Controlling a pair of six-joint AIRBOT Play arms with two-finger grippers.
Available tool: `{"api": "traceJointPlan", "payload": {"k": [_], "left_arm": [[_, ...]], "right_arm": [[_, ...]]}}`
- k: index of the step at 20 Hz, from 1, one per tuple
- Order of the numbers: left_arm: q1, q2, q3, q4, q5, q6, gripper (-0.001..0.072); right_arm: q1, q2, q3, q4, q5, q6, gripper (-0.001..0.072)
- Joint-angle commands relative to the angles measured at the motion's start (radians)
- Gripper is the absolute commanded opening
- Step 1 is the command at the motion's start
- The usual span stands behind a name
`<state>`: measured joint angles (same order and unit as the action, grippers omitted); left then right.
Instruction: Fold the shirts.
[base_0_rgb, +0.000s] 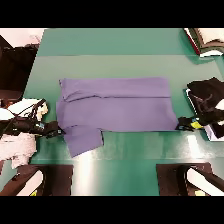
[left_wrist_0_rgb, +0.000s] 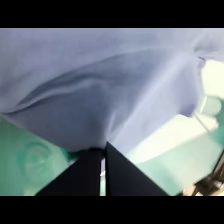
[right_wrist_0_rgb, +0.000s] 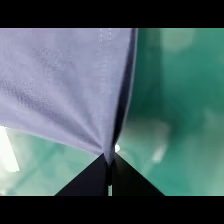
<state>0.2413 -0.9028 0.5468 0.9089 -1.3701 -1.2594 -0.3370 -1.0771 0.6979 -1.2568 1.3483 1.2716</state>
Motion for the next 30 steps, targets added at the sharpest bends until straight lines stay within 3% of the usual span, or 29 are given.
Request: {"api": "traceJointPlan", "payload": {"k": [1,4,9,14,25,26,27,28,30], "left_arm": [[0.000,0.113,0.002,-0.002,-0.159,-0.011,0.0025],[-0.027,0.145,0.003,-0.083,-0.182,-0.027,0.0025],[-0.071,0.143,0.108,-0.102,0.030,-0.051,0.0025],[-0.071,0.070,0.247,-0.079,0.180,-0.051,0.0025],[-0.071,-0.276,0.404,-0.109,0.518,-0.042,0.0028],[-0.071,-0.306,0.432,-0.117,0.554,-0.042,0.0114],[-0.071,-0.329,0.455,-0.126,0.580,-0.043,0.0422],[-0.071,-0.350,0.474,-0.141,0.599,-0.051,0.0617],[-0.071,-0.375,0.510,-0.163,0.585,-0.051,0.0620]], "right_arm": [[-0.086,0.151,0.000,-0.098,0.119,0.002,0.0011],[-0.116,0.245,0.000,-0.078,0.113,0.002,0.0011],[-0.058,0.227,0.043,0.061,0.003,0.005,0.0010],[0.042,0.053,0.227,0.059,-0.050,0.032,0.0011],[0.177,-0.375,0.580,0.061,-0.109,0.134,0.0017],[0.179,-0.401,0.595,0.065,-0.129,0.168,0.0064],[0.179,-0.425,0.610,0.107,-0.161,0.184,0.0330],[0.172,-0.440,0.621,0.169,-0.180,0.185,0.0494],[0.144,-0.455,0.640,0.256,-0.186,0.174,0.0495]]}}
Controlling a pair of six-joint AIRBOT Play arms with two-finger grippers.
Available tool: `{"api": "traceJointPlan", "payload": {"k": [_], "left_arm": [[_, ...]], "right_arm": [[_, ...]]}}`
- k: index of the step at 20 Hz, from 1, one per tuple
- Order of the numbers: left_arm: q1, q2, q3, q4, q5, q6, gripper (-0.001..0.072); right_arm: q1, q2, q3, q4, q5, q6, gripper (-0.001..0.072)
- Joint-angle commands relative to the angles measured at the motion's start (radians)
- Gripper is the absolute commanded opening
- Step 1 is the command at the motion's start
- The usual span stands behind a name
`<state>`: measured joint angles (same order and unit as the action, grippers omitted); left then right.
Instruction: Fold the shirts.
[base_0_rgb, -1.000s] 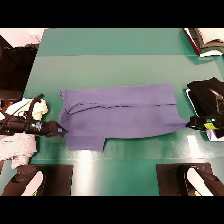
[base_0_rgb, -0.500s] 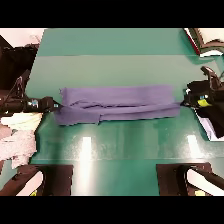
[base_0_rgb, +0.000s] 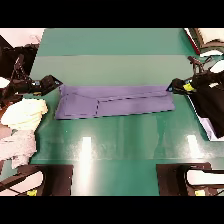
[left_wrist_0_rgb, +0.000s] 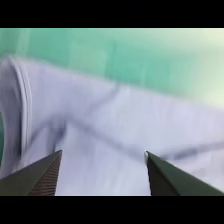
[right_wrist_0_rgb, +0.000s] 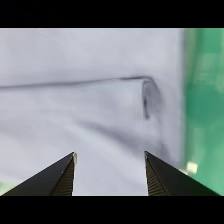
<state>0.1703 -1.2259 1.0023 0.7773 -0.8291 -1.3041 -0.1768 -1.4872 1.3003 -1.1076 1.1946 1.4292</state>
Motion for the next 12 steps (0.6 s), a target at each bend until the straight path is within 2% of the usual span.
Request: {"api": "traceJointPlan", "payload": {"k": [1,4,5,6,7,8,12], "left_arm": [[0.000,-0.052,0.064,-0.031,0.020,-0.005,0.0620],[0.000,-0.052,0.077,-0.029,-0.123,-0.002,0.0615],[0.000,-0.052,0.077,-0.029,-0.175,0.003,0.0446],[0.000,-0.052,0.077,-0.029,-0.211,0.005,0.0196],[0.000,-0.052,0.077,-0.029,-0.237,0.031,0.0031],[-0.003,-0.052,0.077,-0.029,-0.258,0.057,0.0027],[-0.042,-0.052,0.076,-0.021,-0.282,0.056,0.0027]], "right_arm": [[-0.035,-0.044,0.038,0.121,-0.019,-0.003,0.0494],[-0.108,-0.044,0.028,0.120,0.097,-0.085,0.0492],[-0.138,-0.044,0.018,0.120,0.136,-0.116,0.0492],[-0.167,-0.044,0.004,0.119,0.157,-0.143,0.0493],[-0.196,-0.045,-0.014,0.120,0.163,-0.168,0.0494],[-0.224,-0.045,-0.035,0.121,0.159,-0.178,0.0494],[-0.285,-0.113,-0.072,0.189,0.152,-0.239,0.0493]]}}
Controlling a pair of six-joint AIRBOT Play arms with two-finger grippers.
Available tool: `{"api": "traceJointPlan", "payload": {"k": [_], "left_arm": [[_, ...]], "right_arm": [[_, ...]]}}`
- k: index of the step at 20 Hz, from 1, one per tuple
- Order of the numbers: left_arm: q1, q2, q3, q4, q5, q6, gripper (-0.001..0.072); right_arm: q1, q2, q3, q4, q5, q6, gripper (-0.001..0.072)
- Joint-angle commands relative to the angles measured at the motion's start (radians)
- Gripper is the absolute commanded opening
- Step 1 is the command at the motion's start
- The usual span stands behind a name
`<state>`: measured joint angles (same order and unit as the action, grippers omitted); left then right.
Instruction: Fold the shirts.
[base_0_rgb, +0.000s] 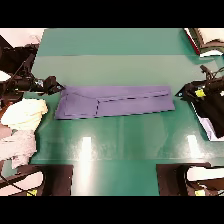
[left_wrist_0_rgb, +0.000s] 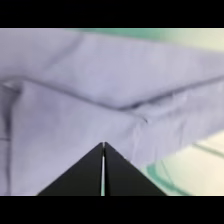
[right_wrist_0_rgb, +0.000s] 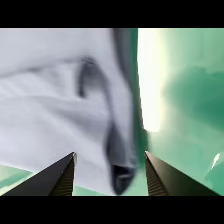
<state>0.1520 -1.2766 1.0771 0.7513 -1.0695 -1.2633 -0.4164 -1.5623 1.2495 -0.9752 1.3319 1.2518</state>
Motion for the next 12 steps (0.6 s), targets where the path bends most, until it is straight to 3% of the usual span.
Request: {"api": "traceJointPlan", "payload": {"k": [1,9,11,12], "left_arm": [[-0.040,-0.001,0.000,0.005,-0.040,0.015,0.0027],[-0.169,-0.001,-0.001,0.008,0.014,0.014,0.0027],[-0.204,-0.003,-0.001,0.008,0.017,0.013,0.0026],[-0.227,-0.006,-0.001,0.008,0.027,0.005,0.0026]], "right_arm": [[-0.045,-0.060,-0.021,0.102,0.011,-0.082,0.0493],[0.042,-0.178,-0.021,0.172,-0.039,-0.151,0.0475],[0.066,-0.176,-0.021,0.175,-0.073,-0.159,0.0422],[0.076,-0.176,-0.021,0.177,-0.078,-0.162,0.0281]]}}
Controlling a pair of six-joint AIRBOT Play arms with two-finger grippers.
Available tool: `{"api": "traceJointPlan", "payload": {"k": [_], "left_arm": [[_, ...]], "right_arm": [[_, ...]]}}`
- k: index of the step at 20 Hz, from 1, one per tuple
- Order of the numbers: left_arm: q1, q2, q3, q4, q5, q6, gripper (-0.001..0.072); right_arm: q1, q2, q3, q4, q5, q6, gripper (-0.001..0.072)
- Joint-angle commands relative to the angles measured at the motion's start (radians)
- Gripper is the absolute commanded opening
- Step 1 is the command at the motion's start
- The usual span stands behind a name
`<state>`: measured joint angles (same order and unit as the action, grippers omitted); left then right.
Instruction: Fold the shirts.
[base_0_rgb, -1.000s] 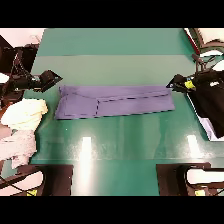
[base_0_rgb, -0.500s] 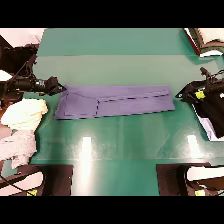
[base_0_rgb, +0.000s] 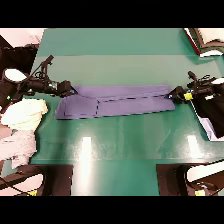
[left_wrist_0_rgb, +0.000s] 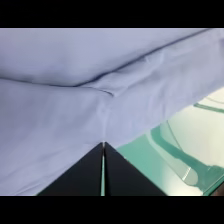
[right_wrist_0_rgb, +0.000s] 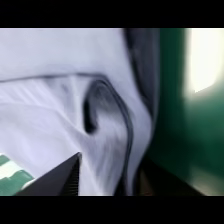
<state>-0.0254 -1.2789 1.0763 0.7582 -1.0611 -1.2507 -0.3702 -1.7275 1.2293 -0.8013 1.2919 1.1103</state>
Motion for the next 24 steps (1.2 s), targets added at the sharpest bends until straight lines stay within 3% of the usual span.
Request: {"api": "traceJointPlan", "payload": {"k": [1,3,7,13,18,24], "left_arm": [[-0.075,-0.010,0.000,0.001,0.027,-0.027,0.0026],[-0.133,-0.031,0.001,0.000,0.054,-0.058,0.0026],[-0.238,-0.133,0.077,-0.004,0.102,-0.084,0.0026],[-0.387,-0.441,0.378,-0.003,0.104,-0.113,0.0026],[-0.438,-0.636,0.542,-0.004,0.110,-0.160,0.0026],[-0.440,-0.669,0.561,-0.007,0.138,-0.164,0.0026]], "right_arm": [[0.037,-0.011,-0.001,0.005,-0.038,-0.029,0.0173],[0.037,-0.003,-0.001,0.034,-0.003,-0.087,0.0015],[0.033,0.106,0.000,0.080,0.027,-0.103,0.0011],[0.135,0.259,0.241,0.103,0.151,0.052,0.0010],[0.322,0.274,0.457,0.101,0.145,0.147,0.0010],[0.516,0.274,0.562,0.093,0.069,0.165,0.0010]]}}
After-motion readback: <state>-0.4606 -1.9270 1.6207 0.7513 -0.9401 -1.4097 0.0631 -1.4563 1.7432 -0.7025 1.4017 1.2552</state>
